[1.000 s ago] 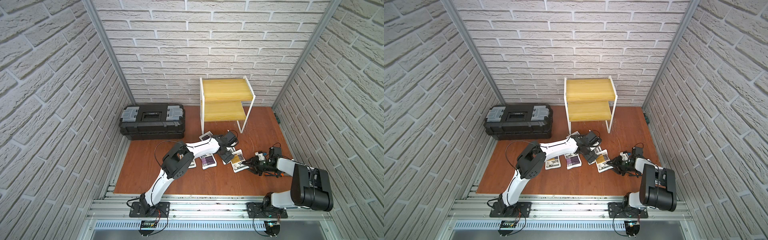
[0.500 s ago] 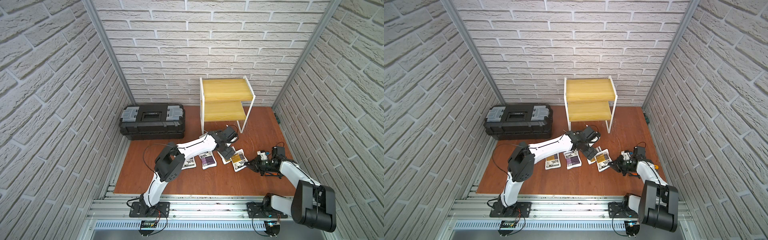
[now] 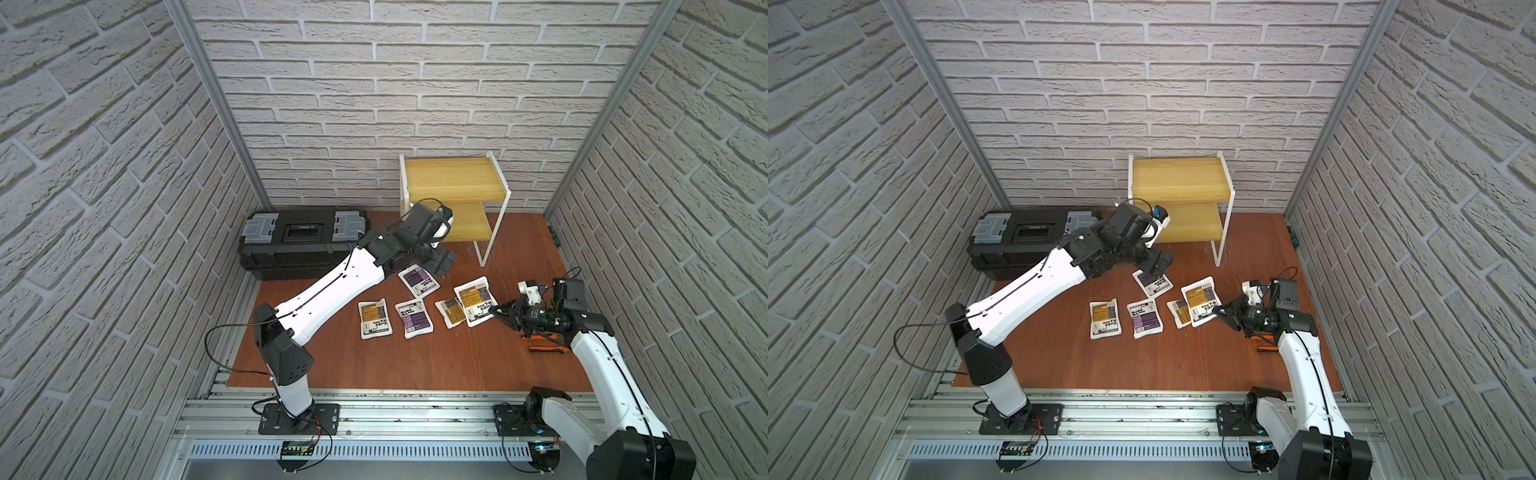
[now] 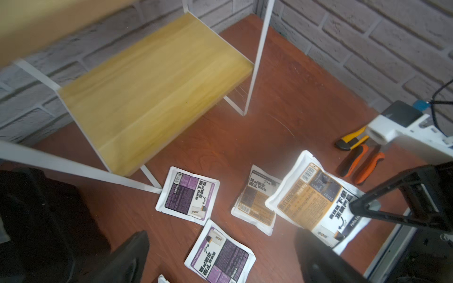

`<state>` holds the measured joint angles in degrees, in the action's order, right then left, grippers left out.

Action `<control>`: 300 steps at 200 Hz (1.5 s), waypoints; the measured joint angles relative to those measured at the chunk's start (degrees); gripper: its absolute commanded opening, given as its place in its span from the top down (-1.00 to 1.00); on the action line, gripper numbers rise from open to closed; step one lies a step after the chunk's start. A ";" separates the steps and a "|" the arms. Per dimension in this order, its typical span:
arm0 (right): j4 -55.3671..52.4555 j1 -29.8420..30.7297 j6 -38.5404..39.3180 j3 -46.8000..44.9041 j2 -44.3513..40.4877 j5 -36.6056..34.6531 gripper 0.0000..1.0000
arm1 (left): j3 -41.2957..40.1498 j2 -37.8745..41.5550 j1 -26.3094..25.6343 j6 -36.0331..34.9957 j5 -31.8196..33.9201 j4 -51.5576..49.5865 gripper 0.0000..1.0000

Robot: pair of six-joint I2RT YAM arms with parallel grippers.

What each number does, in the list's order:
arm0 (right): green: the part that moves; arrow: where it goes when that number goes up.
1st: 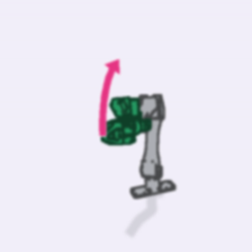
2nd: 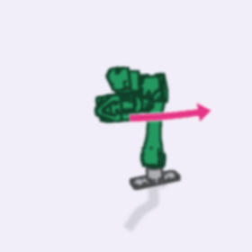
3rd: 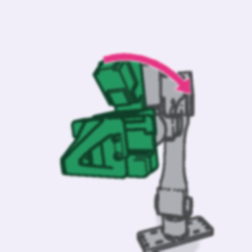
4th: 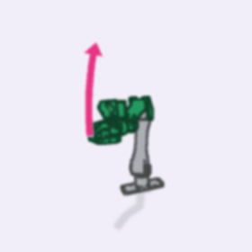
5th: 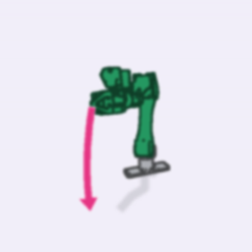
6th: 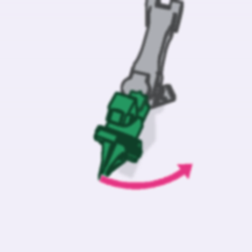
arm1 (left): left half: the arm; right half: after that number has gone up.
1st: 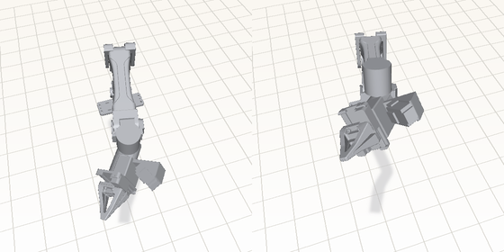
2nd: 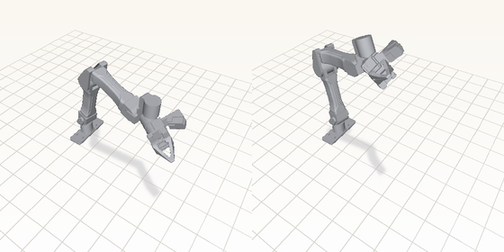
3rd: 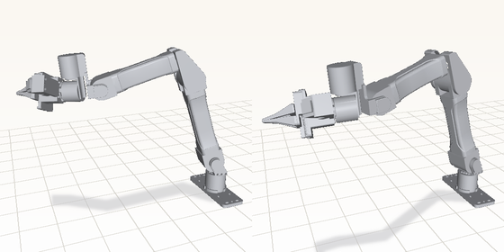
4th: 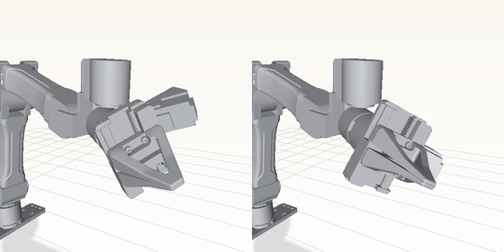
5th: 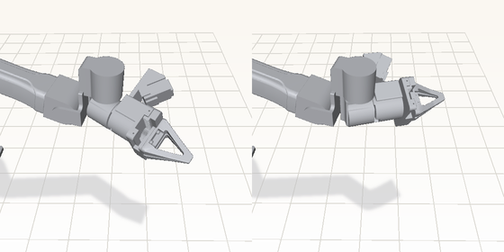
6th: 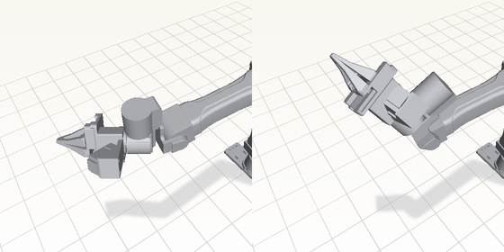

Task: Place the bagged coffee beans on the shelf by color
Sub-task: Pick up the bagged coffee beans at the center of the board, then place the bagged coffee beans on the shelf.

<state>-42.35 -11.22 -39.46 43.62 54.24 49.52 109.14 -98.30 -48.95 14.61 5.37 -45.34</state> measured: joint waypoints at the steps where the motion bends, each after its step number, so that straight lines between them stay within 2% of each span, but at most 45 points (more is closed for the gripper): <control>1: -0.09 0.15 -0.17 0.37 -0.07 0.04 0.95 | 0.07 0.09 0.09 0.04 0.00 0.00 -0.97; 43: 0.22 4.15 -6.58 11.19 -0.66 0.94 0.94 | 1.27 5.95 5.14 3.13 -0.61 0.94 -0.97; 72: 2.51 6.88 -11.91 19.08 1.68 0.85 0.95 | 1.38 8.61 10.86 5.68 -0.68 2.16 -0.97; 116: 5.73 11.17 -17.44 35.91 10.82 -2.67 0.95 | 2.84 8.79 20.96 9.68 -3.50 3.13 -0.97; 169: 7.78 15.32 -22.27 56.48 26.12 -10.78 0.95 | 14.12 2.12 30.36 13.38 -11.96 2.27 -0.97; 201: 7.26 17.59 -24.24 68.41 37.86 -15.61 0.95 | 16.15 -1.88 32.81 14.05 -15.39 1.18 -0.97; 249: 2.75 20.11 -25.81 82.99 53.29 -20.52 0.95 | 16.15 -3.82 33.46 14.08 -17.90 -1.36 -0.97; 300: -0.31 22.77 -27.08 90.75 61.48 -22.95 0.95 | 15.23 -3.82 33.46 14.05 -18.60 -1.36 -0.97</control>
<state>-42.65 11.55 -66.54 134.37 115.72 26.57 124.38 -102.13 -15.49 28.67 -13.23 -46.70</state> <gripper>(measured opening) 0.092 0.985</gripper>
